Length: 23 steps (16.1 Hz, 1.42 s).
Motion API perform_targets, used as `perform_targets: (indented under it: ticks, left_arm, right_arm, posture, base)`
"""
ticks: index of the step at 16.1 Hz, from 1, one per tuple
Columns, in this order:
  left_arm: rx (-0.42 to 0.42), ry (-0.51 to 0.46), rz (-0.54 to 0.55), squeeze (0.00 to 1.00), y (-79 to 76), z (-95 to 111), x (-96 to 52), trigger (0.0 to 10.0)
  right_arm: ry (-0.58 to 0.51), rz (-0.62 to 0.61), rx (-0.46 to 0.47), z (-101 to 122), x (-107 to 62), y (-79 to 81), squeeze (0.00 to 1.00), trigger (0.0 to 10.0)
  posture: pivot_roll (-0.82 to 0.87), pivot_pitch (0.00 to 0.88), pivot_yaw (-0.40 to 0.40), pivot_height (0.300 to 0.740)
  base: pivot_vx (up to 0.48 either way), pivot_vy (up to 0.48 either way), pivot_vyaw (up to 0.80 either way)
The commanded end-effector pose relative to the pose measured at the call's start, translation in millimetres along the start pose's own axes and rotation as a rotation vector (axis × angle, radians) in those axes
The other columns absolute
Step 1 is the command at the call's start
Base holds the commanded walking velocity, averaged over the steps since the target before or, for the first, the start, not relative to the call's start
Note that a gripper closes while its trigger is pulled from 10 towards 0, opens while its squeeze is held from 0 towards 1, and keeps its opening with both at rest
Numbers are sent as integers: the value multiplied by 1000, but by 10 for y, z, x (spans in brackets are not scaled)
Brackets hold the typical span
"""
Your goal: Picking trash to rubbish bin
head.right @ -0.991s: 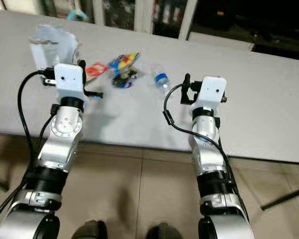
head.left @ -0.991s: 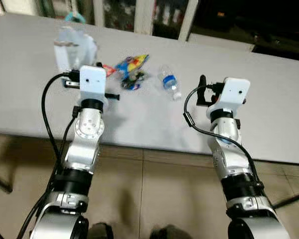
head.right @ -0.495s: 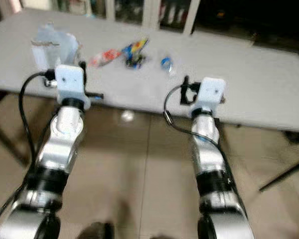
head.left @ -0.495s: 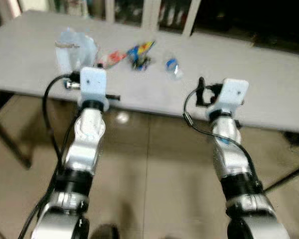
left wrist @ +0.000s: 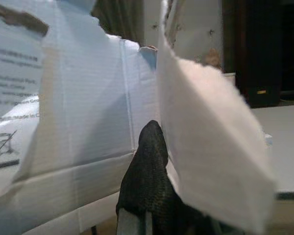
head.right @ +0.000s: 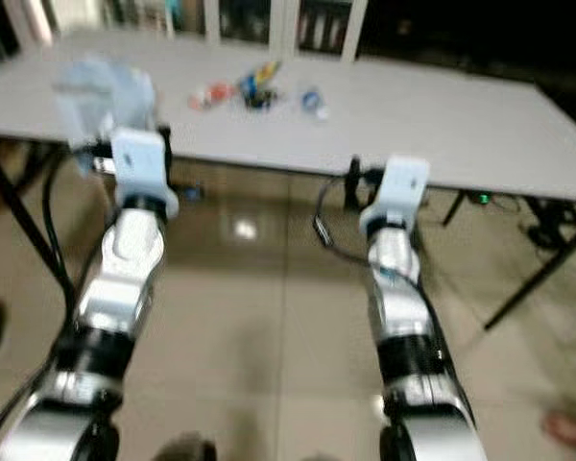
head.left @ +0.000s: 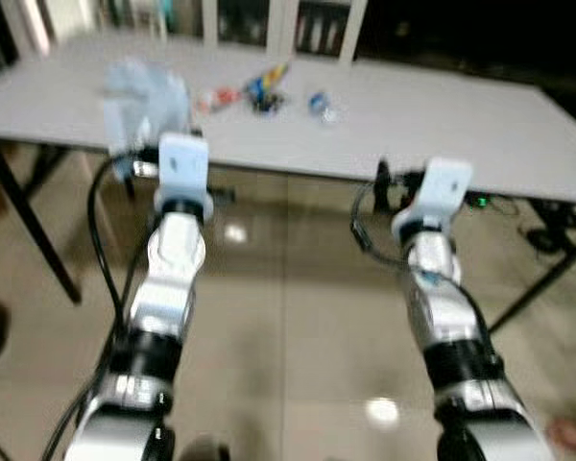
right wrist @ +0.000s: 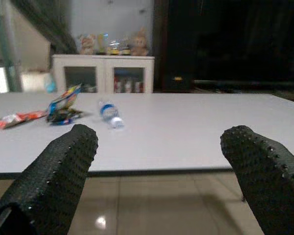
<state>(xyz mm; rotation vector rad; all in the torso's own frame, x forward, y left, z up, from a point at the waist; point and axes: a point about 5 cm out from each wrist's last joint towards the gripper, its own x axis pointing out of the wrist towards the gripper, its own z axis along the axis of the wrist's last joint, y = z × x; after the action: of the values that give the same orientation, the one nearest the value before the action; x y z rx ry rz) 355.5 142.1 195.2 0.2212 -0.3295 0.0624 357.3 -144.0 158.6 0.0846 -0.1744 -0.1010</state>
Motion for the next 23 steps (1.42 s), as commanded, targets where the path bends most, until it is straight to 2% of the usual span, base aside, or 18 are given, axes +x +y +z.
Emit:
perform_targets:
  ticks: [1,2,3,4,5,6,8,9,10,11,13,15,18,23]
  left_arm:
    - [-6,-1,-27,0,-47,33,22,10000]
    - [-26,43,-37,0,-61,-39,9,10000]
    - [-61,119,-54,0,-81,-214,-48,10000]
    - [-46,202,-81,0,-86,-392,-106,10000]
    - [46,287,-133,0,-70,-636,-214,10000]
    - [59,391,-154,0,-40,-862,-336,10000]
    - [90,572,-215,0,-7,-1237,-633,10000]
    - [92,616,-230,0,-1,-1324,-725,10000]
    - [62,758,-238,0,29,-1561,-1019,10000]
    - [75,836,-243,0,50,-1690,-1214,10000]
    - [61,949,-223,0,75,-1839,-1481,10000]
    - [89,1032,-234,0,88,-1951,-1741,10000]
    - [115,1091,-244,0,102,-2013,-1909,10000]
    - [135,1138,-247,0,102,-2061,-2075,10000]
  right_arm:
    - [16,-22,12,-7,10,-70,0,10000]
    - [55,-13,22,-77,-1,-79,0,10000]
    - [158,14,83,-258,-38,-106,0,10000]
    - [258,46,76,-441,-91,-135,0,10000]
    - [405,64,38,-726,-216,-210,0,10000]
    - [496,81,1,-932,-352,-274,0,10000]
    - [664,107,-50,-1268,-646,-386,0,10000]
    - [694,118,-60,-1335,-722,-408,0,10000]
    - [809,136,-81,-1535,-974,-483,0,10000]
    - [879,113,-68,-1643,-1132,-539,0,10000]
    - [974,86,-73,-1776,-1357,-607,0,10000]
    - [1047,89,-58,-1893,-1590,-613,0,10000]
    - [1087,91,-73,-1954,-1743,-642,0,10000]
    - [1165,82,-124,-2031,-1969,-705,0,10000]
  posture:
    - [-67,15,-112,740]
    - [-67,16,-111,740]
    - [-71,20,-111,740]
    - [-74,28,-114,740]
    - [-75,35,-114,740]
    - [-68,37,-117,740]
    - [-69,45,-116,740]
    - [-67,45,-117,740]
    - [-68,50,-118,740]
    - [-67,51,-118,740]
    - [-70,53,-119,740]
    - [-66,55,-123,740]
    - [-64,58,-126,740]
    - [-68,56,-119,740]
  base:
    - [0,0,0]
    - [0,0,0]
    - [0,0,0]
    - [0,0,0]
    - [0,0,0]
    - [0,0,0]
    - [0,0,0]
    - [0,0,0]
    - [0,0,0]
    - [0,0,0]
    - [0,0,0]
    - [388,0,0]
    - [419,0,0]
    - [356,0,784]
